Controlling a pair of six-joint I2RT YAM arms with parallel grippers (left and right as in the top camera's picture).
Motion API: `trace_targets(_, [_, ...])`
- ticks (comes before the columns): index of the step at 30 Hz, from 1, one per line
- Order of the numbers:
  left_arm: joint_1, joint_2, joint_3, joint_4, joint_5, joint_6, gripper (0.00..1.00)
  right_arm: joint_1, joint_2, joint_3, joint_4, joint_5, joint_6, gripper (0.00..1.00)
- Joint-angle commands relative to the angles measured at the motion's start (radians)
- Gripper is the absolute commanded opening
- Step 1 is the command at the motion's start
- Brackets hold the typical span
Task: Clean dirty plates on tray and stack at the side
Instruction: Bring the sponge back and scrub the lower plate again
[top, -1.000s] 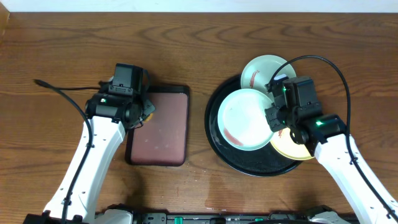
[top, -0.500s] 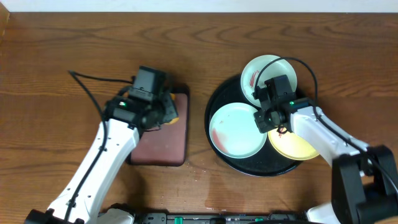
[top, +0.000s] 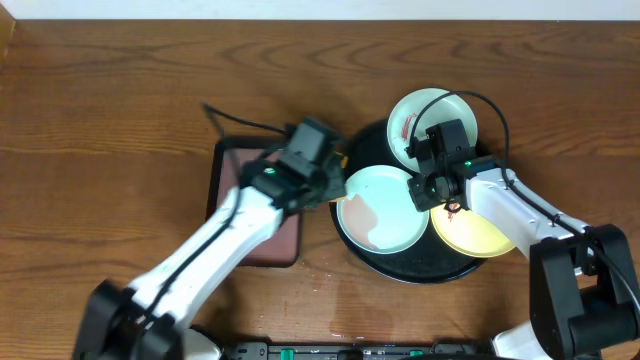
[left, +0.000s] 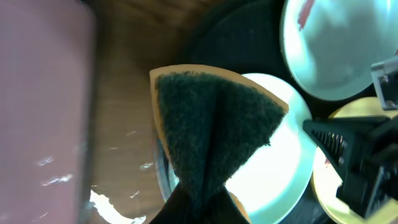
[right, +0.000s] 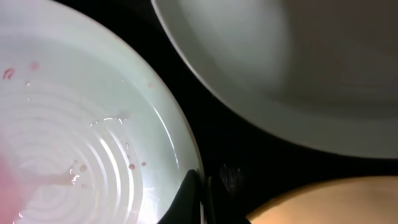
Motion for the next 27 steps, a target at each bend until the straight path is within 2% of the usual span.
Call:
trace_targets(1, [-0.054, 0.099, -0.003, 0.070, 0.003, -0.069, 0.07, -0.002, 0.018, 0.012, 0.009, -0.014, 0.016, 0.01])
trace_targets(3, [-0.080, 0.147, -0.003, 0.128, 0.003, -0.083, 0.07, -0.002, 0.018, 0.012, 0.008, -0.014, 0.016, 0.01])
trace_targets(8, [-0.125, 0.253, -0.003, 0.269, 0.002, -0.206, 0.07, -0.002, 0.018, 0.012, 0.008, -0.014, 0.016, 0.01])
trace_targets(14, [-0.126, 0.358, -0.003, 0.387, -0.006, -0.211, 0.08, -0.002, 0.018, 0.012, 0.002, -0.014, 0.016, 0.01])
trace_targets(19, [-0.124, 0.412, -0.003, 0.352, -0.028, -0.210, 0.08, -0.002, 0.018, 0.012, -0.002, -0.014, 0.016, 0.01])
trace_targets(27, [-0.101, 0.403, -0.003, 0.178, -0.266, -0.210, 0.08, -0.002, 0.018, 0.012, -0.013, -0.014, 0.015, 0.01])
